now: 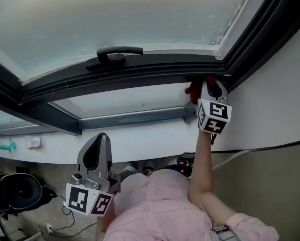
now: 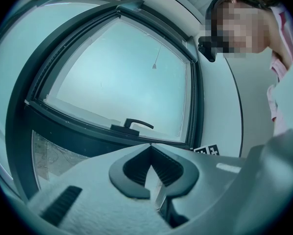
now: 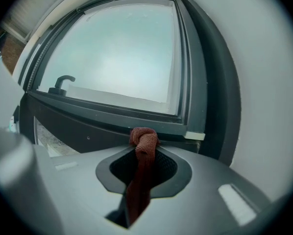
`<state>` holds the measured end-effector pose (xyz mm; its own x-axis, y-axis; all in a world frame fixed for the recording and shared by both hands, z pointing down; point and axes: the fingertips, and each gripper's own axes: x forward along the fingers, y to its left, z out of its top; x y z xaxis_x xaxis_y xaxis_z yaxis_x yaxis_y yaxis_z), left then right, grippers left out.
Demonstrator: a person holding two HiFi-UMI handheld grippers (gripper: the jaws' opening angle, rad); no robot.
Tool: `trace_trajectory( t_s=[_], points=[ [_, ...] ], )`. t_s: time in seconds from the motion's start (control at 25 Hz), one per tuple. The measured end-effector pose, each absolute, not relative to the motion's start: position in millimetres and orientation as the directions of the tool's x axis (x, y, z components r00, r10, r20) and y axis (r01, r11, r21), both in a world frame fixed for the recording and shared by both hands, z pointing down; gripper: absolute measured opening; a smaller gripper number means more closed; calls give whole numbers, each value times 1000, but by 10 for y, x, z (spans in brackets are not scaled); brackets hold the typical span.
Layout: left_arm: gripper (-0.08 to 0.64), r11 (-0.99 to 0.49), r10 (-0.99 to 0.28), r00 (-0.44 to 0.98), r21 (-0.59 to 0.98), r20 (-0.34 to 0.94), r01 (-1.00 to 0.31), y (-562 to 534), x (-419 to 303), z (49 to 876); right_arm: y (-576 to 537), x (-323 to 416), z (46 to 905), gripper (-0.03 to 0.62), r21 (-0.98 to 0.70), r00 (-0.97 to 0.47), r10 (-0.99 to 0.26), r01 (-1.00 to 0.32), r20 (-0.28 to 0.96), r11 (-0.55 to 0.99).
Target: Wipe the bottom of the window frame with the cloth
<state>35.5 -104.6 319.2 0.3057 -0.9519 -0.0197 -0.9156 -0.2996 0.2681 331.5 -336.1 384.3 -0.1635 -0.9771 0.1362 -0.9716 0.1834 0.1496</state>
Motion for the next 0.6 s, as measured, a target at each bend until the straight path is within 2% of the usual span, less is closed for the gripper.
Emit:
trace_trajectory(
  t_s=[0.6],
  points=[
    [0, -317, -947, 321, 266, -27, -910, -1039, 448, 3178, -3417, 3585, 3842, 57, 120, -126, -983, -982, 136, 143]
  ],
)
